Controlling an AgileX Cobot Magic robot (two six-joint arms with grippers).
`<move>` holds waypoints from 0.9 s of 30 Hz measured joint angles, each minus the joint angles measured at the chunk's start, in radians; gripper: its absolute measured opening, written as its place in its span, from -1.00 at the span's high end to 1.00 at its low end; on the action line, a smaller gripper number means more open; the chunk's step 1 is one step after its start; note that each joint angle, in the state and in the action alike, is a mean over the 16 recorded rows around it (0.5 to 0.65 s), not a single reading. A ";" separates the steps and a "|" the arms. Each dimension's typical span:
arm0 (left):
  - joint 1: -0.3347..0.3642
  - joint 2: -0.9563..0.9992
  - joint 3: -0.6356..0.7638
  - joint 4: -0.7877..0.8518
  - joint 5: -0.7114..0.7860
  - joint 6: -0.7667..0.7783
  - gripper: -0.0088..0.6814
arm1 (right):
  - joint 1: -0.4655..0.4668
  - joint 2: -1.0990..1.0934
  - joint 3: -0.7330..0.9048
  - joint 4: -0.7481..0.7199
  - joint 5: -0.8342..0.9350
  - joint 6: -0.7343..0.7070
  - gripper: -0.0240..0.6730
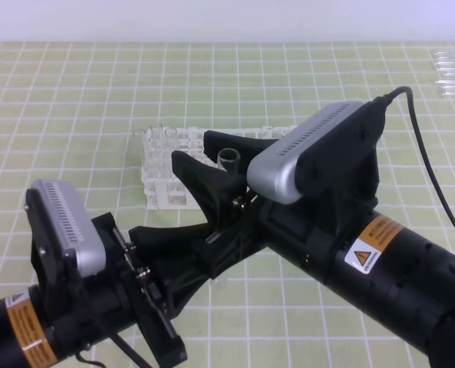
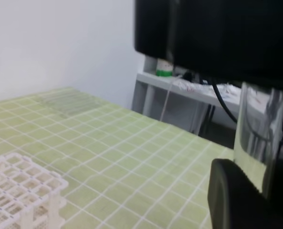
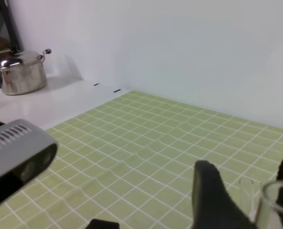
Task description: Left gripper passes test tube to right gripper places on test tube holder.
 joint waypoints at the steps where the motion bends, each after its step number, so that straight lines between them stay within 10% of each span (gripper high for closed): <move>1: 0.000 0.000 0.000 -0.005 -0.002 0.000 0.76 | 0.000 0.000 0.000 0.000 0.001 0.000 0.18; 27: 0.000 0.003 -0.001 -0.049 -0.014 -0.006 0.80 | 0.002 0.000 0.002 -0.001 -0.043 0.020 0.19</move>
